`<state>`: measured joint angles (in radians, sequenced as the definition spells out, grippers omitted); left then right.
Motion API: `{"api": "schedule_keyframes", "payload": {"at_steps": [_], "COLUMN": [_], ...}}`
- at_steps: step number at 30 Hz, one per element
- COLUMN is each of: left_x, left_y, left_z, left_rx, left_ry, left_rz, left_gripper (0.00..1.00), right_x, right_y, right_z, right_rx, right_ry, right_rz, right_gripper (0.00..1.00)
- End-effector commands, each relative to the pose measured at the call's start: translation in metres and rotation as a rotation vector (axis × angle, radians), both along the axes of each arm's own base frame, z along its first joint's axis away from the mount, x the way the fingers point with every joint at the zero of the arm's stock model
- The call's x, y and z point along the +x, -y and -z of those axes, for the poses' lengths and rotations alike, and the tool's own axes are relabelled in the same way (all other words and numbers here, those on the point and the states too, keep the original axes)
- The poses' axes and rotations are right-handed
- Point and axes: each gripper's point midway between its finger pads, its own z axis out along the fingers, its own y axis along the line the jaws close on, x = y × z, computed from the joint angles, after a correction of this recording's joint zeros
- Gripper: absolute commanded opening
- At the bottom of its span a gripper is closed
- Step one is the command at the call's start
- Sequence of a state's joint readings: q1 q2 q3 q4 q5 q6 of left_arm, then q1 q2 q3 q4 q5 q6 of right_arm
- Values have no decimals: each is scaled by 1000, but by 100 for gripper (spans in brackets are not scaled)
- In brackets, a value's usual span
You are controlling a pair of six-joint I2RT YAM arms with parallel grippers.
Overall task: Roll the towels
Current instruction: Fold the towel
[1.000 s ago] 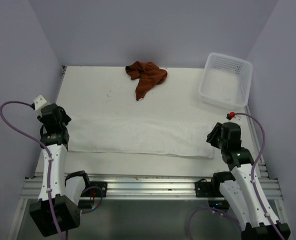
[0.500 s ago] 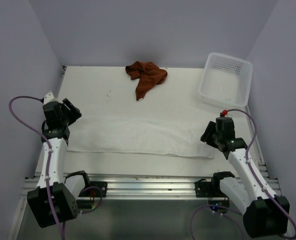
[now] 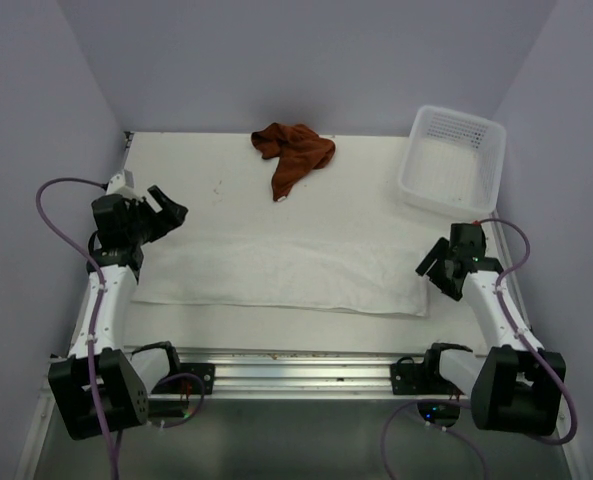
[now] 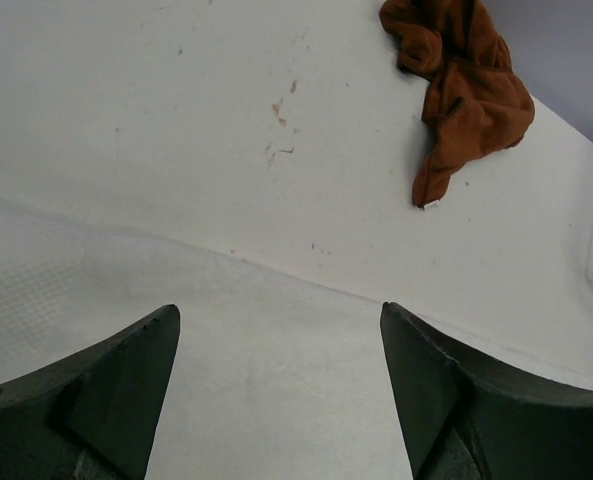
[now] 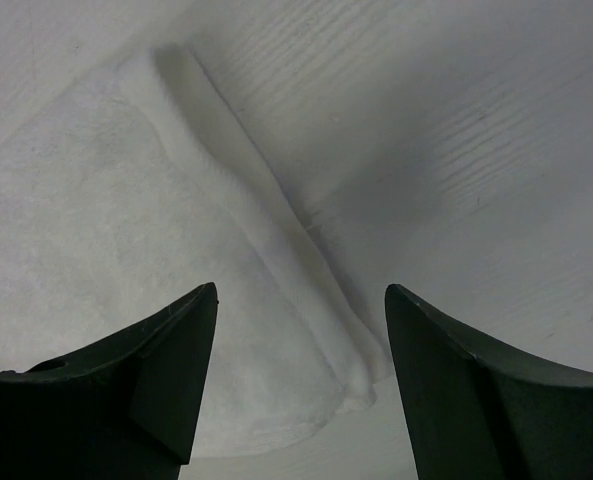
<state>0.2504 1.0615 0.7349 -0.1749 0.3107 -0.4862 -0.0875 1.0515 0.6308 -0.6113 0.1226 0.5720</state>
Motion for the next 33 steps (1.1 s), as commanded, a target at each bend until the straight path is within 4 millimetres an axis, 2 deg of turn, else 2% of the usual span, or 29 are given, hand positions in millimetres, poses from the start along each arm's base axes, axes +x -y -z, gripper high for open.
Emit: {"api": "schedule_keyframes", "payload": {"at_steps": [1,4,7,13,18,22,27,28,29,33], "left_x": [11,12,11,10,8,6,4,4,3,2], "left_y": [26,34,42,48,46,42,43,43,43,42], "left_z": [-19,-21,-24,-28,-31,-35,-32,-32,-33,-34], "left_rx": [27,50,59,43,54,70,72,71,74,79], "left_ry": [81,78,93,106,115,131,123,121,126,136], "left_rz": [109,142,169,198,185,165,170,170,169,165], "left_gripper": [85,86,86,86,89,96,97,97,97,98], "right_x": [20,29,28,16,18,20,18,19,20,24], "right_y": [-13,-18,-17,-8,-8,-10,-9,-8,-8,-10], "right_z": [-4,-7,-4,18,30,38,45,44,46,51], "right_rx": [102,118,108,68,71,89,84,85,86,105], "right_ry": [46,92,86,-23,-52,-69,-102,-100,-107,-129], "right_rz": [-64,-97,-110,-100,-103,-110,-113,-111,-110,-115], "right_gripper": [71,68,63,57,55,52,50,48,39,26]}}
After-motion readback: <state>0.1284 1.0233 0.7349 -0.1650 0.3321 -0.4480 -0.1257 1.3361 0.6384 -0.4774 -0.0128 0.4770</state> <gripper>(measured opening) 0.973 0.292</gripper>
